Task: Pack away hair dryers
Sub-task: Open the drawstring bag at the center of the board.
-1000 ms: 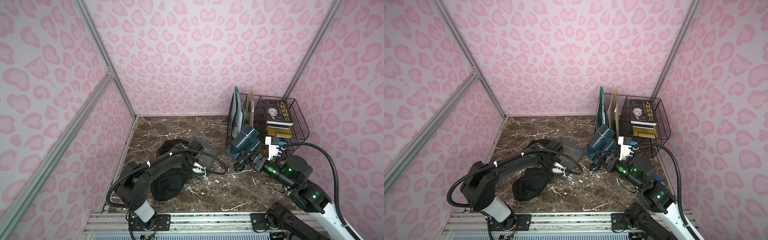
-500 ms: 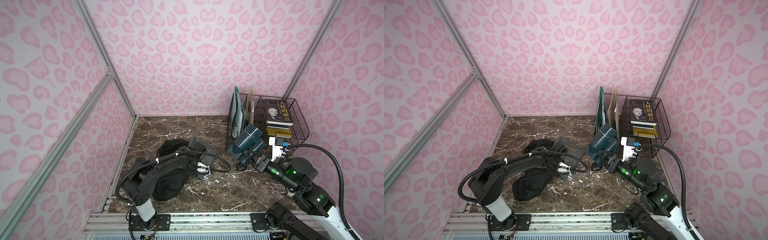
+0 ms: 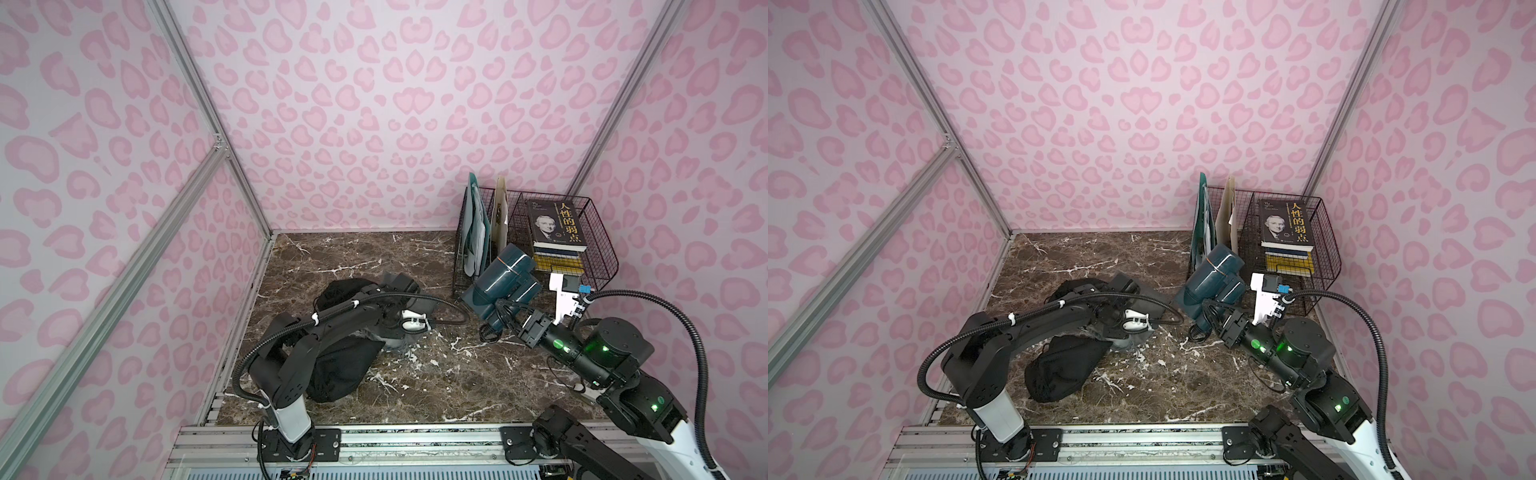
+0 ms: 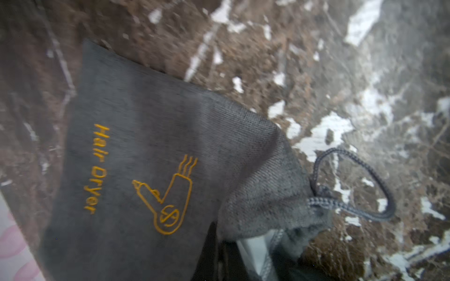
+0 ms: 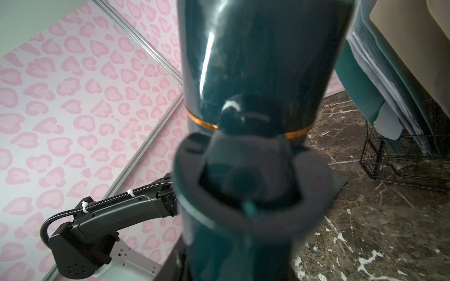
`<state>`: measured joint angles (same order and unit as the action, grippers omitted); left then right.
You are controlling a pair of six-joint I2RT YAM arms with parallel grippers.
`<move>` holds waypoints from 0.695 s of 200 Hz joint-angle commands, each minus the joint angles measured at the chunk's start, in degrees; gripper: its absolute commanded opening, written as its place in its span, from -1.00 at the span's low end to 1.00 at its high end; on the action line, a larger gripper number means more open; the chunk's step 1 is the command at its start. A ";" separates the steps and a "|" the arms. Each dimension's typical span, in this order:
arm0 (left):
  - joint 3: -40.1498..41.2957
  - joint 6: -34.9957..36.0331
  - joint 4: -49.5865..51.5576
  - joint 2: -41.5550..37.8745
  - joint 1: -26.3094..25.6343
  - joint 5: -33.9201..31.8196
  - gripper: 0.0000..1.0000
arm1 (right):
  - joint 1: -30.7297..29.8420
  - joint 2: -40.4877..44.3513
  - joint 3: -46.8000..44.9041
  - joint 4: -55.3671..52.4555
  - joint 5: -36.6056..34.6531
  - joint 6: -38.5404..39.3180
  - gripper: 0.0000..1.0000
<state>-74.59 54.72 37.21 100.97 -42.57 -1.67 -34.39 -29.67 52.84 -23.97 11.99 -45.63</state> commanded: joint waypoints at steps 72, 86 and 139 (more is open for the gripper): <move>-29.40 -23.97 22.33 5.15 2.15 0.78 -0.97 | 0.02 -3.03 10.99 -9.08 -2.40 5.29 -1.00; -32.68 -27.21 25.59 5.54 3.39 2.88 -0.97 | 0.03 -3.00 12.81 -10.63 -3.27 5.97 -1.00; -33.41 -30.94 28.22 3.46 4.45 4.55 -0.97 | -0.24 -8.61 20.98 -14.13 -1.19 9.05 -1.00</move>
<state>-108.31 27.07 63.05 105.75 -38.26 1.63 -34.54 -35.97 72.69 -38.81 8.45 -39.05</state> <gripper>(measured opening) 0.067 0.362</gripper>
